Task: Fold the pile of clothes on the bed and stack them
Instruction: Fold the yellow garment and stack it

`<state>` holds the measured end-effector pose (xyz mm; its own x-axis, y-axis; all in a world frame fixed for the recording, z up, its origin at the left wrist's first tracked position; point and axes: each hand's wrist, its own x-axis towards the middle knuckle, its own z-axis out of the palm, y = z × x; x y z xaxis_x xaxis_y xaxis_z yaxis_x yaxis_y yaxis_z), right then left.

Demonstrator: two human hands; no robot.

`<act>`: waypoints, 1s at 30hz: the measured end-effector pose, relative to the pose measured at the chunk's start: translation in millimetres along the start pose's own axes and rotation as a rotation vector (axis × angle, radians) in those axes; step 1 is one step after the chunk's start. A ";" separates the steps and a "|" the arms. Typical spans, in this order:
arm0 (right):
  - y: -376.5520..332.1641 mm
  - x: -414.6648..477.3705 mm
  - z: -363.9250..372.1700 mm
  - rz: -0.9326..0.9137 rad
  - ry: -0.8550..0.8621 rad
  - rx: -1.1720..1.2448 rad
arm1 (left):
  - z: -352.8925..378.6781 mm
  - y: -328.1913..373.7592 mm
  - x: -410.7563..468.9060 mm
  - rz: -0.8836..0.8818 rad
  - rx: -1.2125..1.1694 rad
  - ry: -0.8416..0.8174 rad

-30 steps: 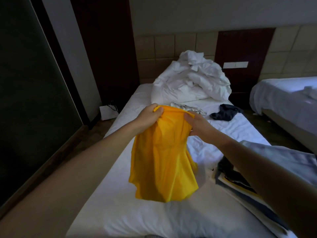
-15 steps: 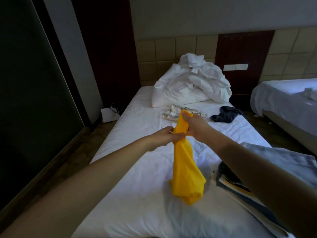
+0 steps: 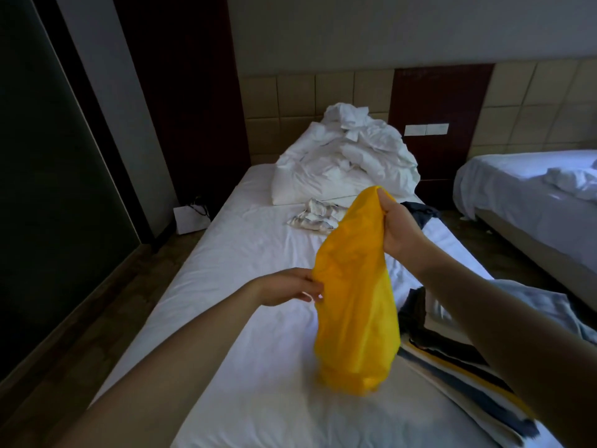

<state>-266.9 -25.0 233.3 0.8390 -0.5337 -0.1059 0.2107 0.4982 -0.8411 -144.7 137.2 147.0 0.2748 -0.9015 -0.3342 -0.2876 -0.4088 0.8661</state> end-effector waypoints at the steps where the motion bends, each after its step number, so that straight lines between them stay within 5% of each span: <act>1: -0.1 4.3 -4.1 -0.003 0.037 -0.014 | -0.4 3.8 -0.4 -0.002 -0.001 0.030; 3: 3.1 11.9 -12.6 -0.020 0.169 -0.128 | -3.5 15.3 -3.7 0.017 -0.111 0.082; 5: 7.0 17.0 -22.9 -0.040 0.289 -0.567 | -8.2 29.2 -8.9 0.061 -0.265 0.148; 8: 18.0 18.3 -31.8 -0.129 0.190 -1.134 | -12.3 48.9 -9.9 0.112 -0.301 0.198; 11: 20.4 5.1 -10.7 -0.270 -0.241 -1.155 | -10.0 67.0 -4.7 0.153 -0.097 0.211; 14: 19.6 -4.0 8.6 -0.012 -0.558 -1.088 | -3.5 79.8 -5.4 0.177 -0.020 0.243; 20: 24.7 1.7 20.3 -0.328 -0.351 -1.644 | -12.3 59.8 -14.3 0.148 -0.187 0.095; 23: 17.2 4.6 15.6 -0.411 -0.169 -1.445 | -9.6 41.2 -18.5 0.154 0.008 0.020; 26: 3.8 6.6 9.0 -0.449 -0.075 -1.452 | -8.5 31.6 -11.3 0.164 -0.066 0.208; 30: -6.6 -0.1 3.5 -0.318 -0.194 -1.444 | -13.6 43.2 -9.5 0.276 -0.152 0.332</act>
<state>-266.7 -25.8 240.7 0.9310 -0.3323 0.1514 -0.1751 -0.7702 -0.6133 -147.3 130.0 192.6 0.4935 -0.8691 0.0324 -0.2603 -0.1121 0.9590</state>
